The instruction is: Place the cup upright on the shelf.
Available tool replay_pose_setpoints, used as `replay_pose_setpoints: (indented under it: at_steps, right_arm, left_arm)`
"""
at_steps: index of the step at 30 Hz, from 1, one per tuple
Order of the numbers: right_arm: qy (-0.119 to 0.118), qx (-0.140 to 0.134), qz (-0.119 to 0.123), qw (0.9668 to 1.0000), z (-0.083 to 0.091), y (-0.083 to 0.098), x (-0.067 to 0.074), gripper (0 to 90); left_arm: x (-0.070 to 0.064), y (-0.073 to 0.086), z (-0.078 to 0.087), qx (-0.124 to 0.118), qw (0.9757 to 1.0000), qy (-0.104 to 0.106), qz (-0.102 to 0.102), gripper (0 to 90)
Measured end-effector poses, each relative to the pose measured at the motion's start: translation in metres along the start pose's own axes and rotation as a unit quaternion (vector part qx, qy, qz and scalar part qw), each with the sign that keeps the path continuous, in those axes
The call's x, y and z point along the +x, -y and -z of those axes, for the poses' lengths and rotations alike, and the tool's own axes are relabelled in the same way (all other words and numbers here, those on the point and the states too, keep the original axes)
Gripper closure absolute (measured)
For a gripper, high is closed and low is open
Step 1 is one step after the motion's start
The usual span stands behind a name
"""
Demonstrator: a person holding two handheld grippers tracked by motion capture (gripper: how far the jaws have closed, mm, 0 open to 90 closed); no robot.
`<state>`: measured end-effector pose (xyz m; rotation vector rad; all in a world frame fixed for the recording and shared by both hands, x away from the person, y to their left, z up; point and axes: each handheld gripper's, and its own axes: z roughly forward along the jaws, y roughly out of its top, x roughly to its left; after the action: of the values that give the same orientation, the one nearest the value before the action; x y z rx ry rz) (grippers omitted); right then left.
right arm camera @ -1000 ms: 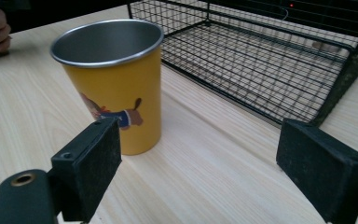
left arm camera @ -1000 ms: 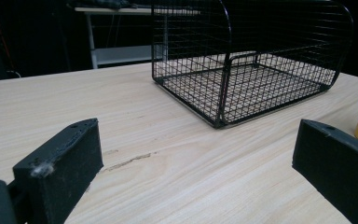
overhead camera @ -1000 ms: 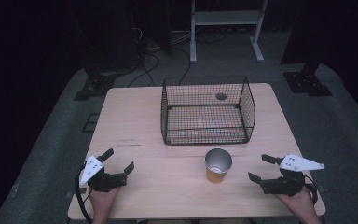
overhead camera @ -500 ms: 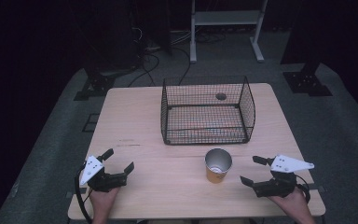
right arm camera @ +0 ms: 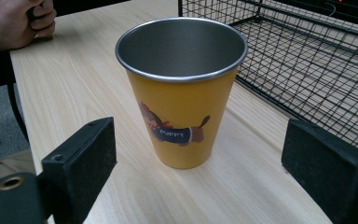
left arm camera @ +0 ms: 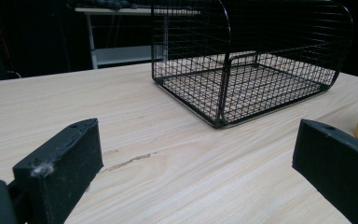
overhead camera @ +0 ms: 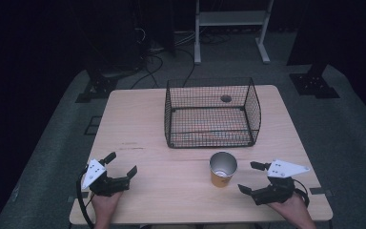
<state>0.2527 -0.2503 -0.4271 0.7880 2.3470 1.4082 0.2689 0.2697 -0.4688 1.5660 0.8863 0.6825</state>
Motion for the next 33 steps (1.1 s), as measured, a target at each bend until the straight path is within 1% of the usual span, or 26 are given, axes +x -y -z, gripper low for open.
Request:
replay_pose_setpoints:
  at_steps: [19,24,30,33]
  right_arm:
    - [-0.011,0.019,0.0,0.9998,-0.018,-0.004,0.005,7.6]
    - [-0.008,0.028,0.001,0.9996,-0.025,-0.004,0.005,2.8]
    - [-0.013,0.026,-0.005,0.9996,-0.032,-0.005,0.004,1.8]
    - [-0.015,0.027,-0.004,0.9995,-0.035,-0.007,0.005,1.8]
  left_arm:
    - [0.0,0.0,0.0,-0.001,1.0,0.0,-0.001,0.8]
    - [0.0,0.0,0.0,0.0,1.0,0.0,0.0,0.8]
    - [0.0,0.0,0.0,-0.001,1.0,0.0,-0.001,0.8]
    - [0.0,0.0,0.0,-0.001,1.0,0.001,0.0,0.8]
